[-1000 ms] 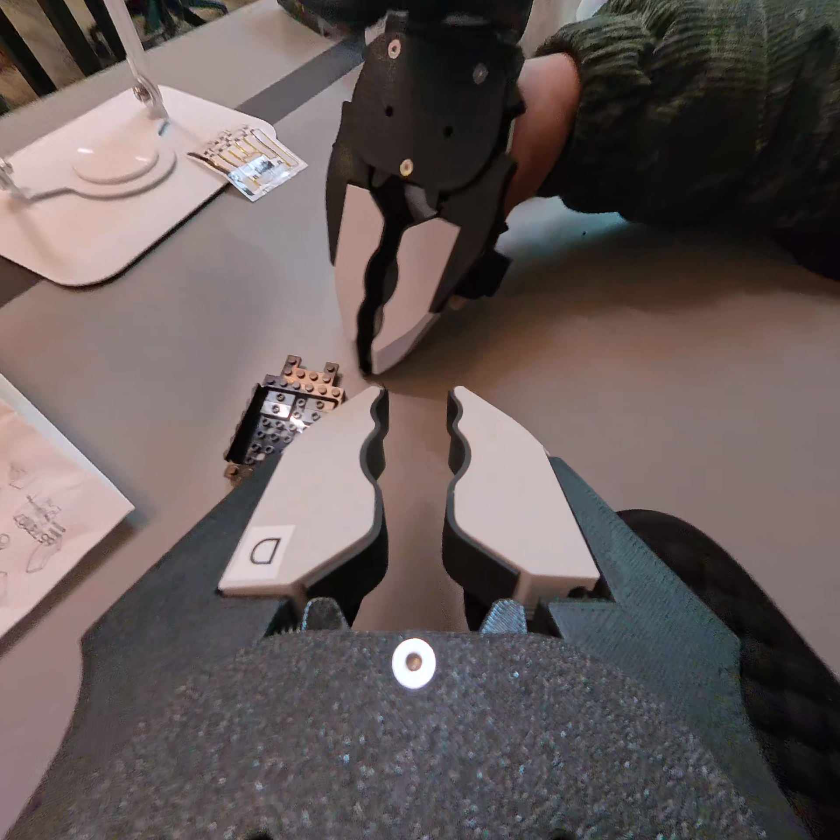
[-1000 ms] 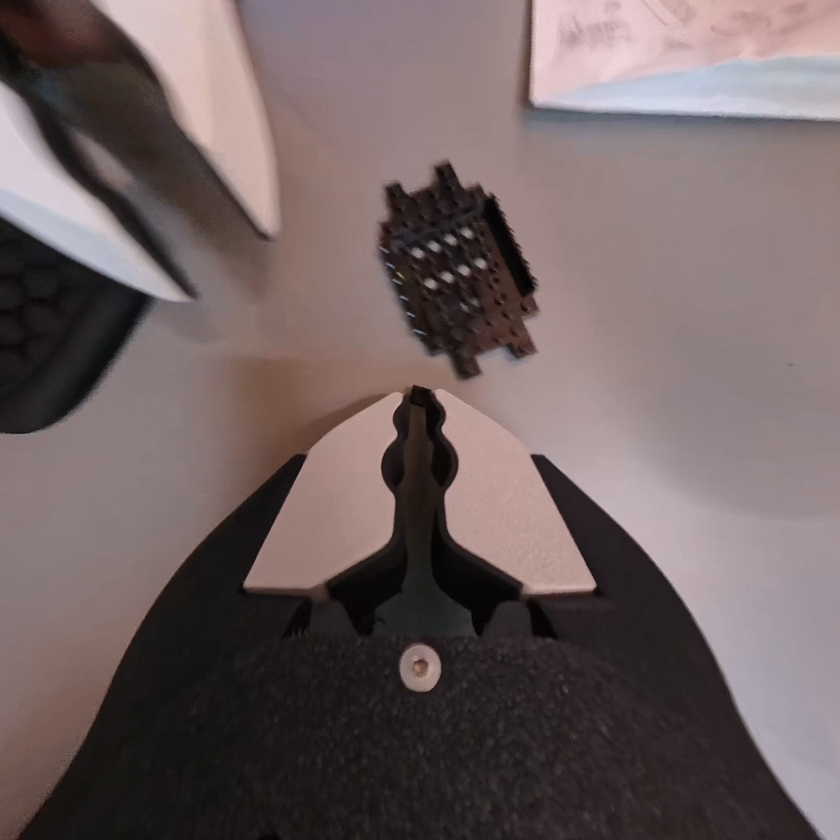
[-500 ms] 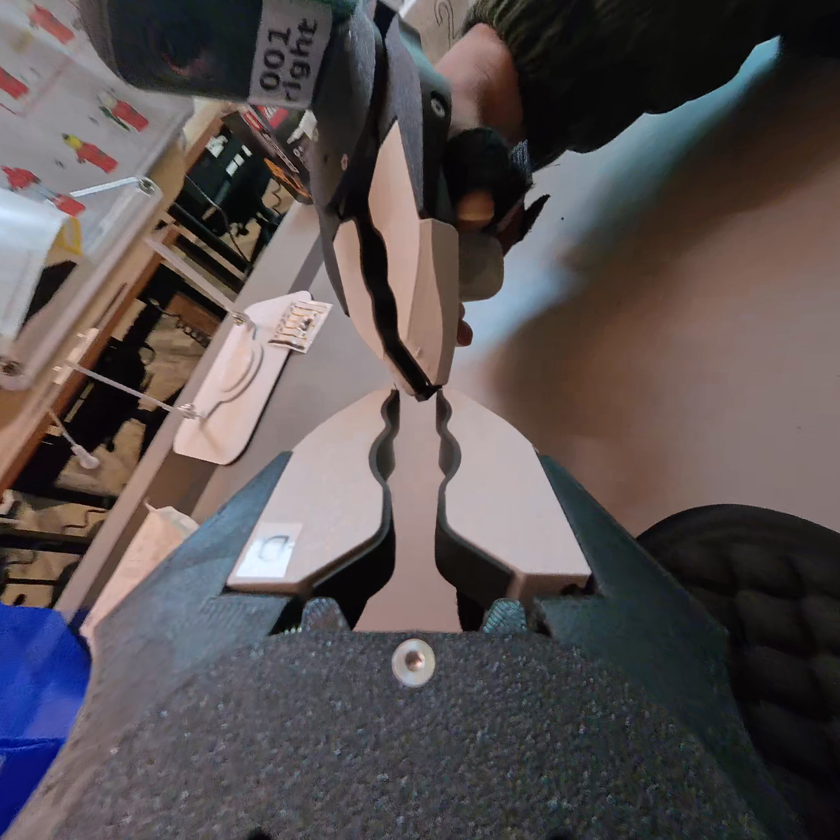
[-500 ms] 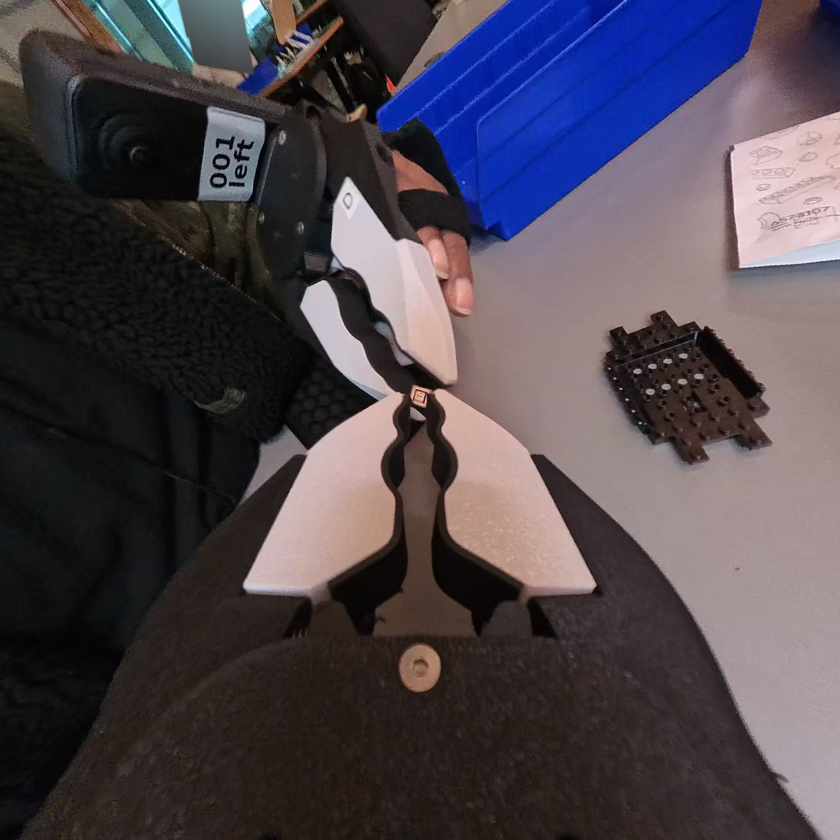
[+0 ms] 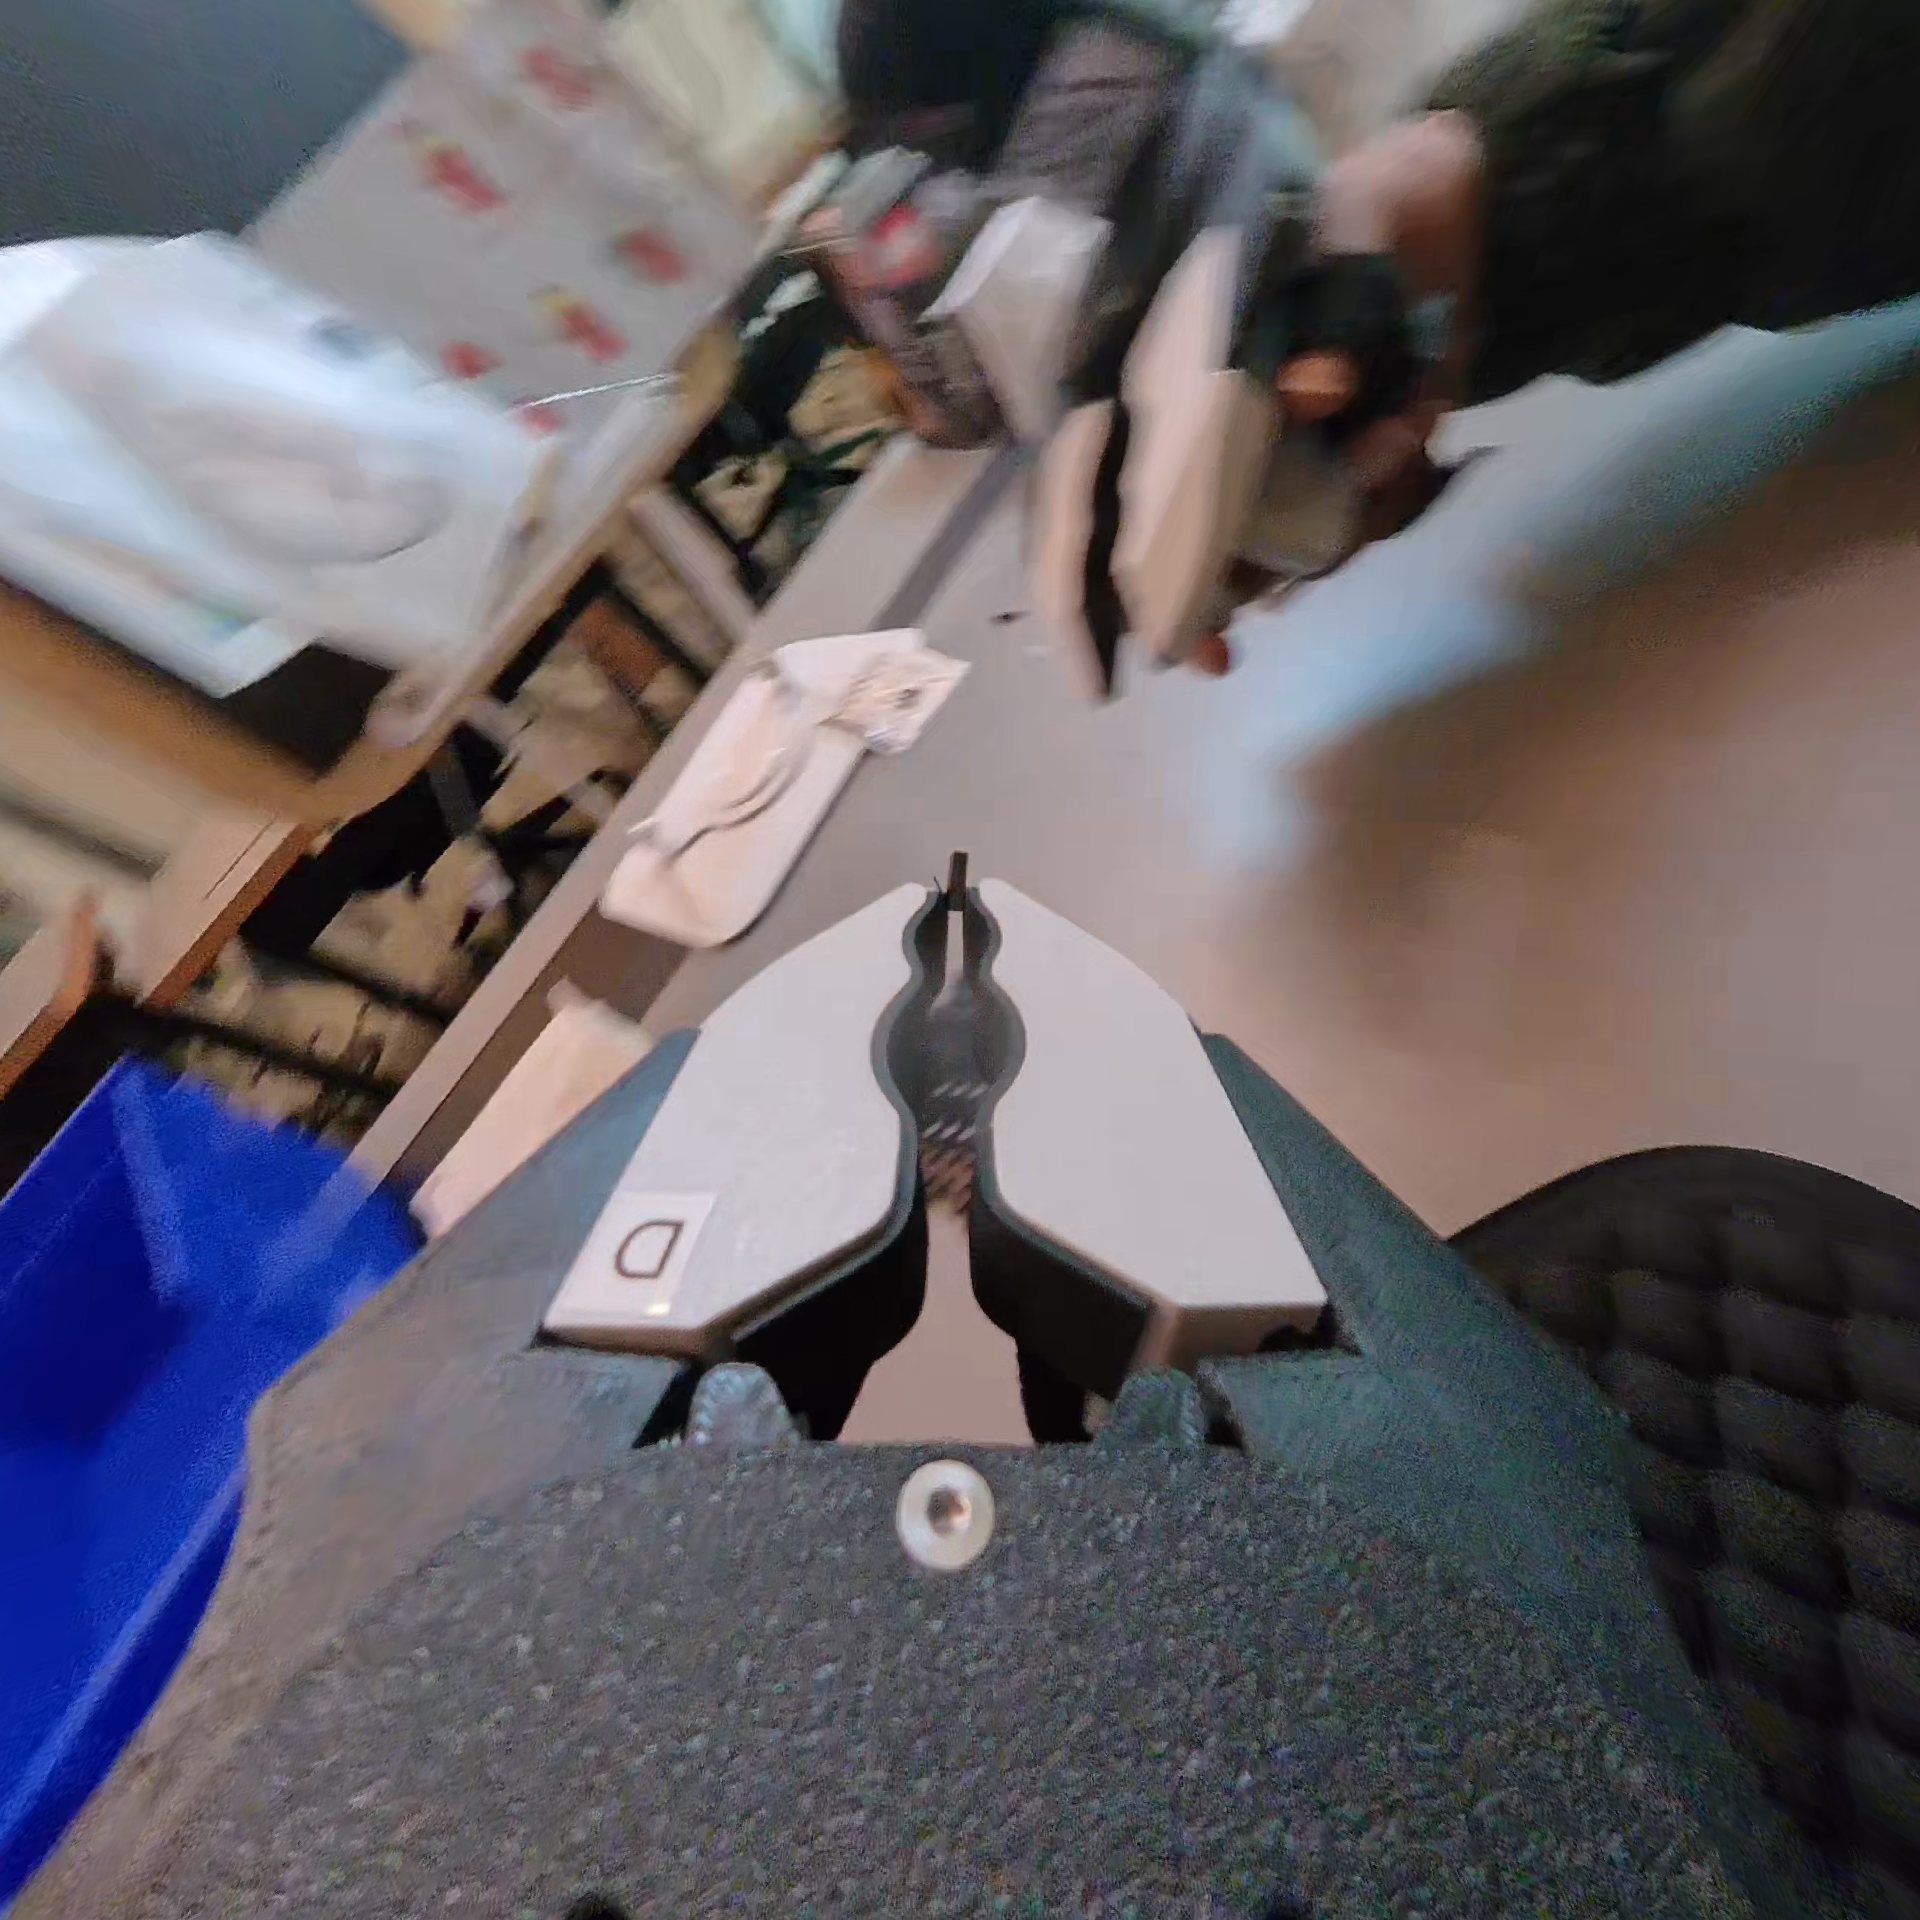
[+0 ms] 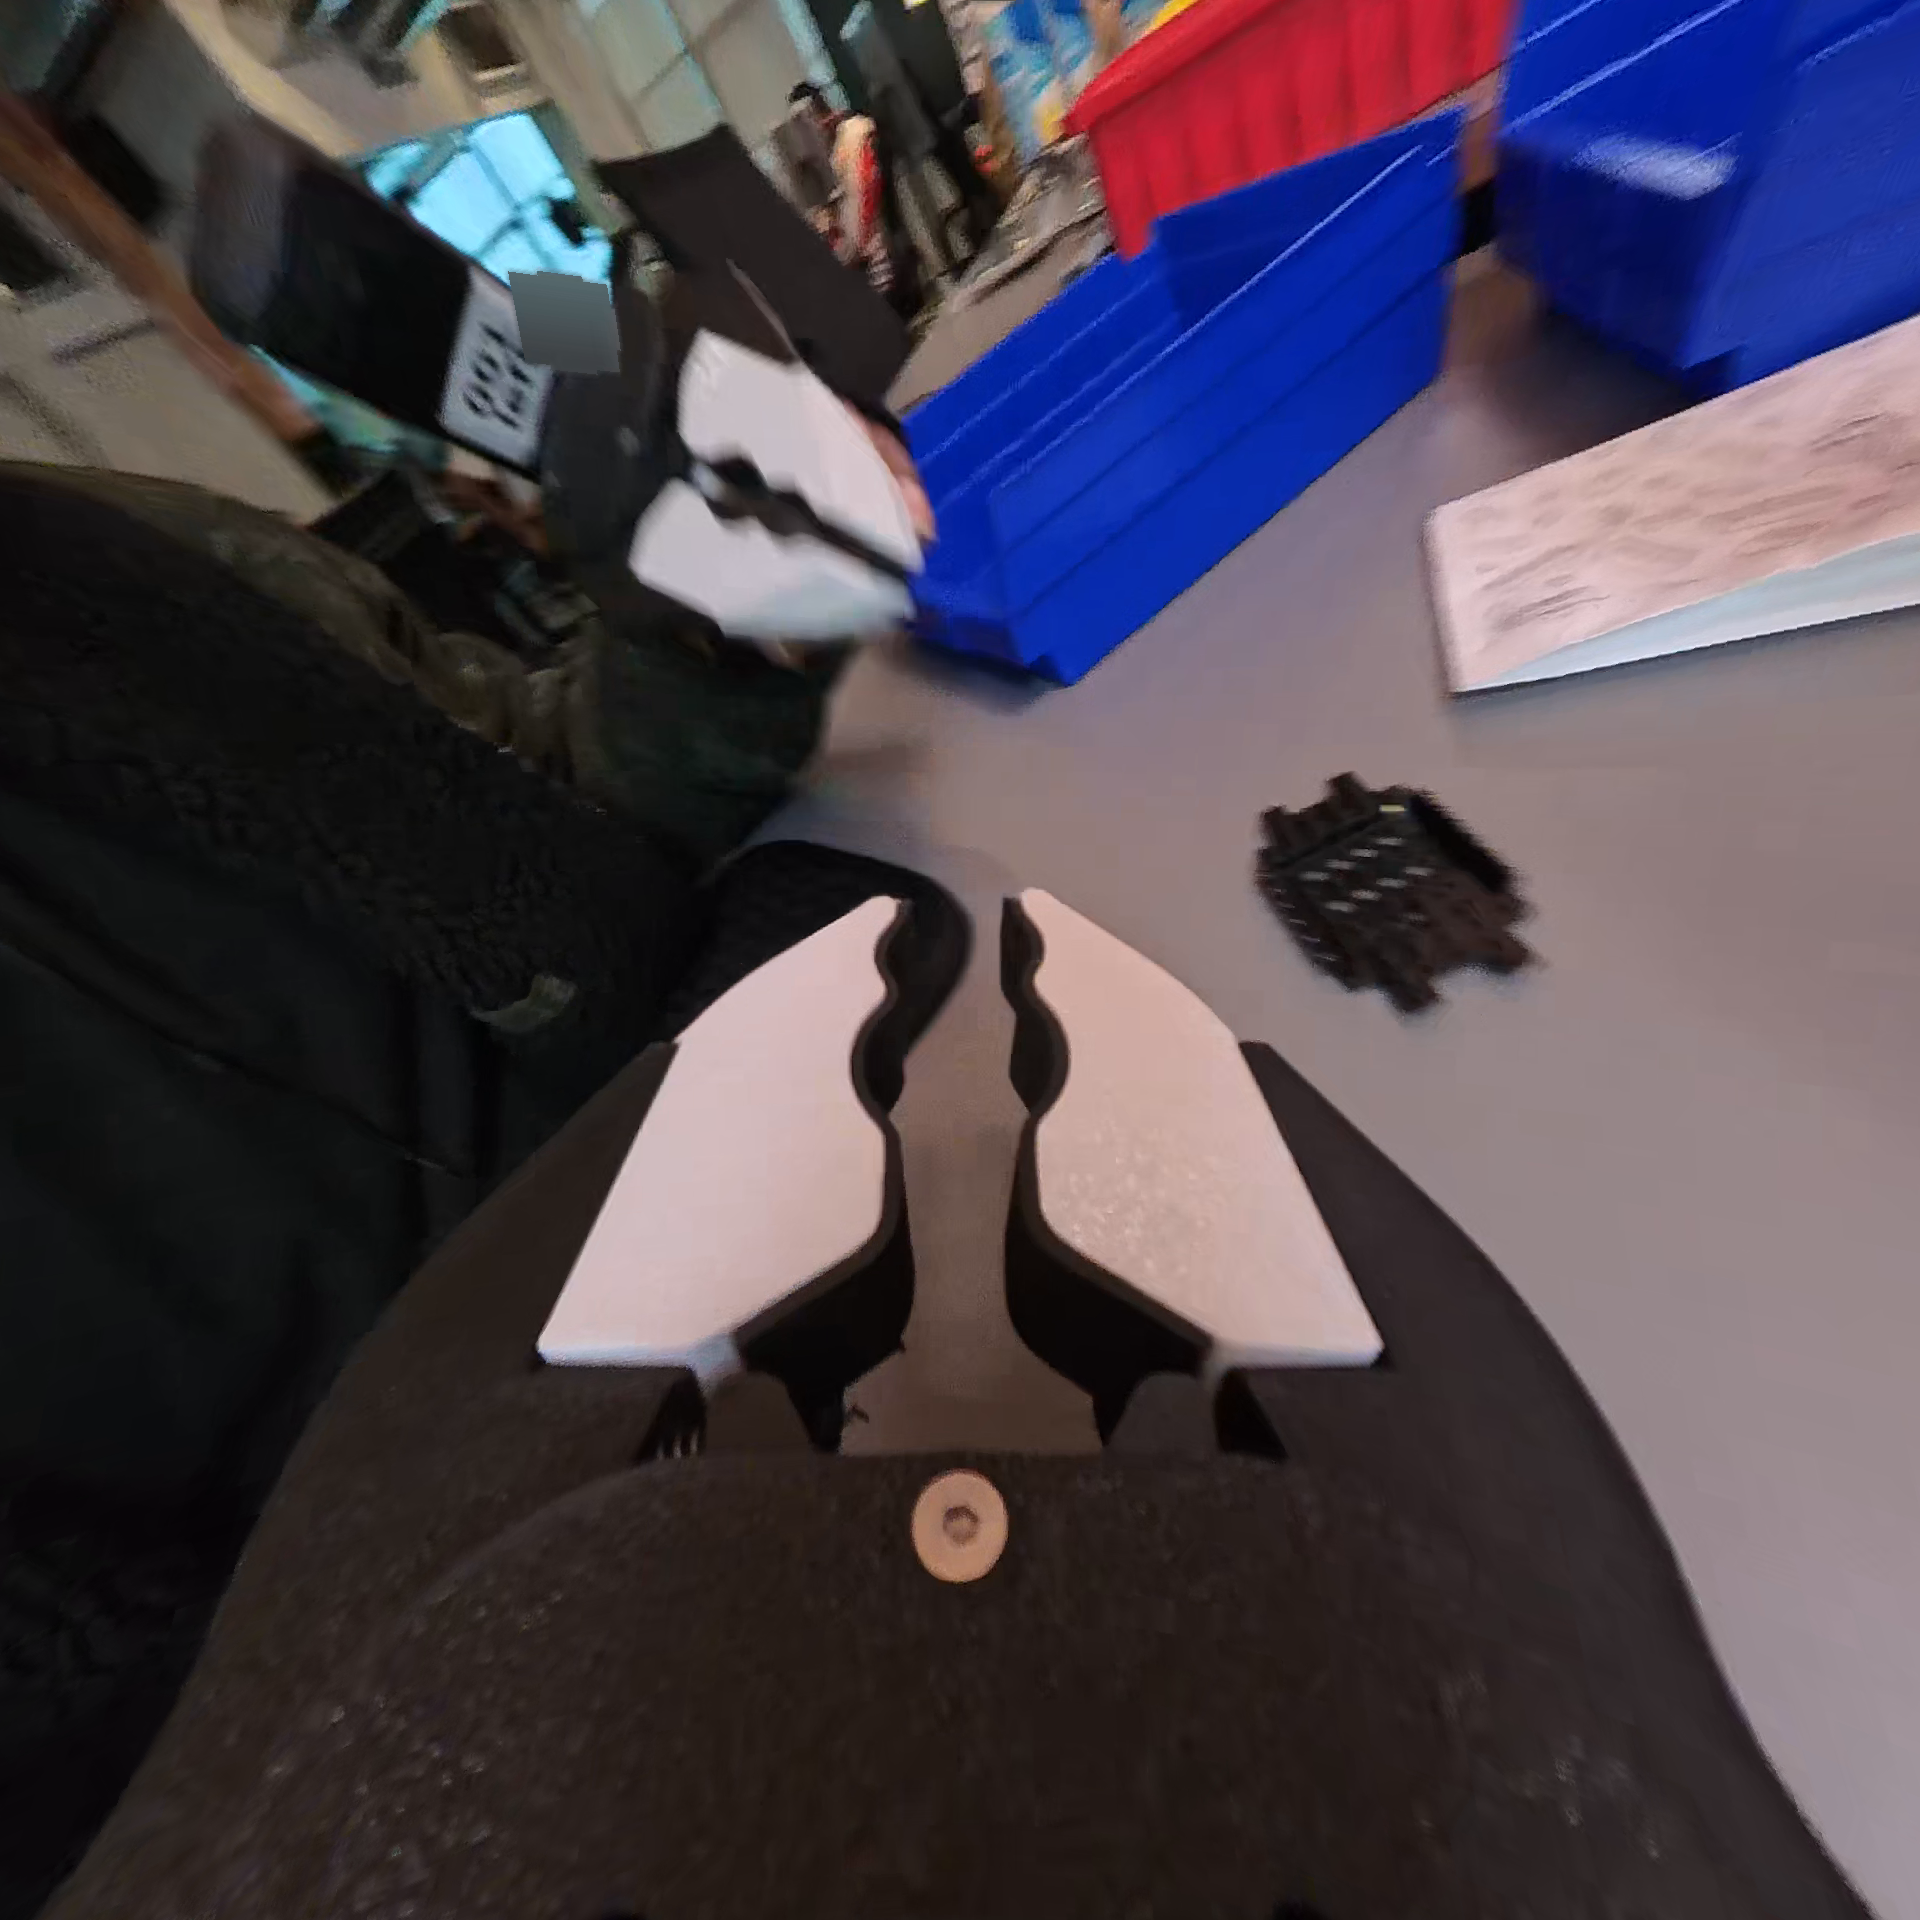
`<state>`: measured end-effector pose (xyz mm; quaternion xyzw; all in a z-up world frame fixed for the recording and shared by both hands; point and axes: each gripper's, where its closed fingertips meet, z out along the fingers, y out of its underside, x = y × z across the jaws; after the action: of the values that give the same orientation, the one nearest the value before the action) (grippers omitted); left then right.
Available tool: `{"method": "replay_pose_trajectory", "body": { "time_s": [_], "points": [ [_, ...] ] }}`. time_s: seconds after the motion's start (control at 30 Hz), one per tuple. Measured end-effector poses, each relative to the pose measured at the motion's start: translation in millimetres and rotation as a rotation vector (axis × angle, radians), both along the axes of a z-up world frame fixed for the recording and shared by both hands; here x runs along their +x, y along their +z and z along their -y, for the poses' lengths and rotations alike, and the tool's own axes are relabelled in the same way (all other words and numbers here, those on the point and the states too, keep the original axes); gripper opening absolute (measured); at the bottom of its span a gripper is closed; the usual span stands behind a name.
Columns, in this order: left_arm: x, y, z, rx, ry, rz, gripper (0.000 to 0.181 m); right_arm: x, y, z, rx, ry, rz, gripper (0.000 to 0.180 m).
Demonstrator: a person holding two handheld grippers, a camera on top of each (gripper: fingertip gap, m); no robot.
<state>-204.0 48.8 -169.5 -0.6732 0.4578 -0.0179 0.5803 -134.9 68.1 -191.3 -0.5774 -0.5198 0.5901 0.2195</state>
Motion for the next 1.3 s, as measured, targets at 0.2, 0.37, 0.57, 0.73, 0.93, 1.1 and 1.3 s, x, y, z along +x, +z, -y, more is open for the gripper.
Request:
{"method": "replay_pose_trajectory", "body": {
  "time_s": [0.2, 0.37, 0.57, 0.73, 0.93, 1.1, 1.3],
  "points": [
    [-163.4, 26.6, 5.4, -0.273, 0.529, 0.359, 0.002, 58.0, 5.2, -66.9, 0.065, -0.311, 0.006, 0.017],
    [-242.1, -19.2, 26.1, -0.460, 0.815, 0.400, 0.002, 91.4, 7.4, -90.8, 0.019, -0.446, -0.027, 0.016],
    [-241.9, -50.2, 32.1, -0.596, 0.819, 0.379, 0.036, 89.2, 0.7, -88.3, 0.042, -0.435, 0.001, 0.016],
    [-214.5, -46.6, 33.8, -0.612, 0.650, 0.415, 0.055, 87.2, -4.6, -83.5, 0.083, -0.416, 0.030, 0.016],
    [-176.0, -70.1, 32.1, -0.676, 0.561, 0.336, 0.061, 89.9, -2.0, -86.3, 0.078, -0.429, 0.020, 0.016],
    [-176.0, -75.9, 12.7, -0.585, 0.669, 0.254, 0.038, 91.6, -1.7, -85.1, 0.096, -0.432, 0.025, 0.015],
    [-134.9, -76.0, 13.4, -0.599, 0.596, 0.218, 0.036, 97.0, -4.6, -91.5, 0.128, -0.462, 0.056, 0.015]
  ]
}}
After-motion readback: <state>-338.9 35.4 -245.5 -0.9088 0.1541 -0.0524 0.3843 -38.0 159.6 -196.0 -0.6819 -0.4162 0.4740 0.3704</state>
